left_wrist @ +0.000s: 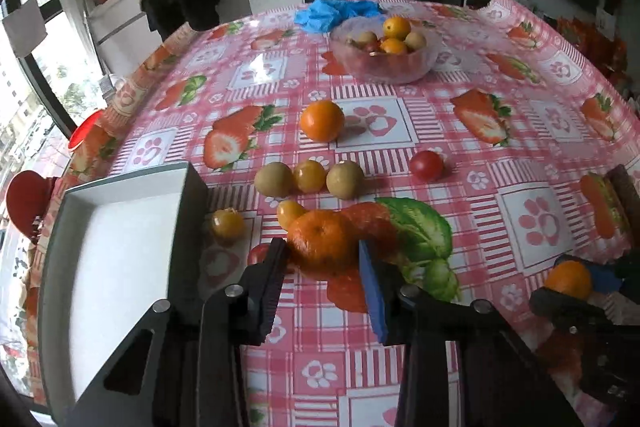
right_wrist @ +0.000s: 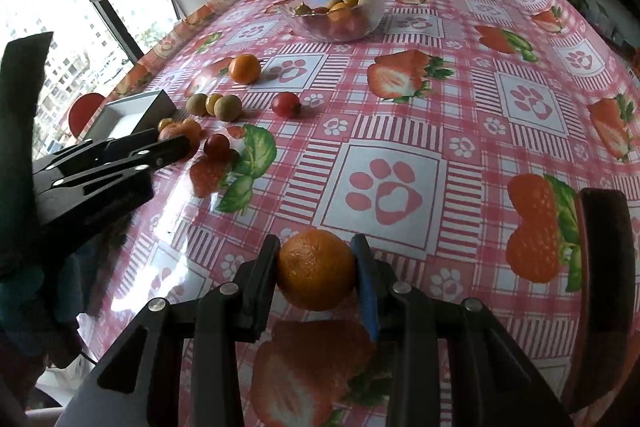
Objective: Organize fruits
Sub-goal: 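Carry both held oranges over the white tray with both tools, then lower the oranges into the white tray and open both tools, then grasp a red tomato with the left tool while the right tool grasps another, then carry both held red tomatoes over the white tray with both tools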
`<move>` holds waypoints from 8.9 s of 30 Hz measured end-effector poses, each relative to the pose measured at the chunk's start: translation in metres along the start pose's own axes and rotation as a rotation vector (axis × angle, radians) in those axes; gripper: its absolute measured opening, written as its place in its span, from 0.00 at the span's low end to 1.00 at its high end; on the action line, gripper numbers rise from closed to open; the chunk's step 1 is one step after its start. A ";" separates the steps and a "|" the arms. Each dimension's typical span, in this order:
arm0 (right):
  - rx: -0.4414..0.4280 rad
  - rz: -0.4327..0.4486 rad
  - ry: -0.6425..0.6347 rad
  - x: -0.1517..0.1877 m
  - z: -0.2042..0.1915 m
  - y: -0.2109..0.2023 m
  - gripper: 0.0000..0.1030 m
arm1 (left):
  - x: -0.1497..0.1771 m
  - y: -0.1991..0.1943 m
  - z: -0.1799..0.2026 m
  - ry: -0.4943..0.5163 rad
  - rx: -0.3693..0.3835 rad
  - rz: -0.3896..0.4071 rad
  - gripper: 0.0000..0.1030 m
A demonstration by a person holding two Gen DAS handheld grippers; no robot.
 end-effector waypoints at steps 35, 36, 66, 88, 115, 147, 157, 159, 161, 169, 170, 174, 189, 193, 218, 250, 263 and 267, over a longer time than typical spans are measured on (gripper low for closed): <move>-0.008 -0.020 -0.012 0.019 -0.008 0.001 0.38 | 0.025 0.020 -0.010 -0.147 0.053 -0.075 0.72; -0.008 -0.019 -0.012 0.019 -0.008 0.001 0.38 | 0.024 0.022 -0.010 -0.151 0.055 -0.076 0.65; -0.007 -0.010 -0.105 0.008 -0.068 -0.015 0.38 | 0.053 -0.059 -0.059 -0.203 0.121 0.065 0.40; -0.099 -0.062 -0.363 -0.034 -0.233 0.019 0.38 | 0.105 -0.050 -0.191 -0.401 -0.003 0.062 0.40; -0.111 -0.115 -0.433 -0.032 -0.266 0.046 0.72 | 0.132 -0.013 -0.215 -0.448 -0.023 -0.016 0.44; 0.127 -0.042 -0.014 -0.062 -0.041 0.004 1.00 | 0.069 -0.059 -0.096 -0.207 0.135 0.045 0.90; 0.223 -0.099 -0.016 -0.053 -0.010 0.034 1.00 | 0.046 -0.037 -0.048 -0.157 0.165 -0.039 0.90; 0.235 -0.101 -0.030 -0.050 -0.007 0.037 1.00 | 0.042 -0.026 -0.043 -0.157 0.151 -0.063 0.90; 0.234 -0.105 -0.031 -0.048 -0.003 0.039 1.00 | 0.040 -0.013 -0.039 -0.159 0.142 -0.093 0.90; 0.242 -0.046 -0.075 -0.039 0.002 0.036 1.00 | 0.021 0.012 -0.032 -0.174 0.061 -0.094 0.90; 0.242 -0.041 -0.076 -0.039 0.002 0.036 1.00 | 0.018 0.016 -0.032 -0.180 0.056 -0.097 0.90; 0.241 -0.021 -0.080 -0.037 0.002 0.036 1.00 | 0.011 0.029 -0.033 -0.197 0.033 -0.111 0.89; 0.237 0.016 -0.087 -0.033 0.002 0.035 1.00 | -0.007 0.034 -0.024 -0.150 0.079 -0.103 0.31; 0.238 0.019 -0.086 -0.032 0.002 0.034 1.00 | -0.002 0.032 -0.029 -0.151 0.107 -0.093 0.24; 0.160 -0.008 -0.254 -0.081 -0.102 0.070 0.53 | 0.062 0.005 -0.045 -0.179 0.165 -0.081 0.24; -0.039 0.001 -0.064 0.023 -0.026 0.009 0.23 | 0.093 -0.013 -0.006 -0.121 0.098 -0.054 0.24; -0.047 0.000 -0.064 0.024 -0.025 0.009 0.23 | 0.093 -0.013 -0.005 -0.116 0.093 -0.051 0.24; -0.046 -0.001 -0.065 0.024 -0.025 0.010 0.23 | 0.093 -0.013 -0.005 -0.117 0.093 -0.051 0.24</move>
Point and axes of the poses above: each gripper's, at about its wrist camera, not at the fingertips, and y roughly the way its jaws point, z to its right, x to its underside, the point moved 2 cm from there along y, roughly the way its jaws point, and after that the axes turned 12 degrees about -z, right-handed, at the moved point
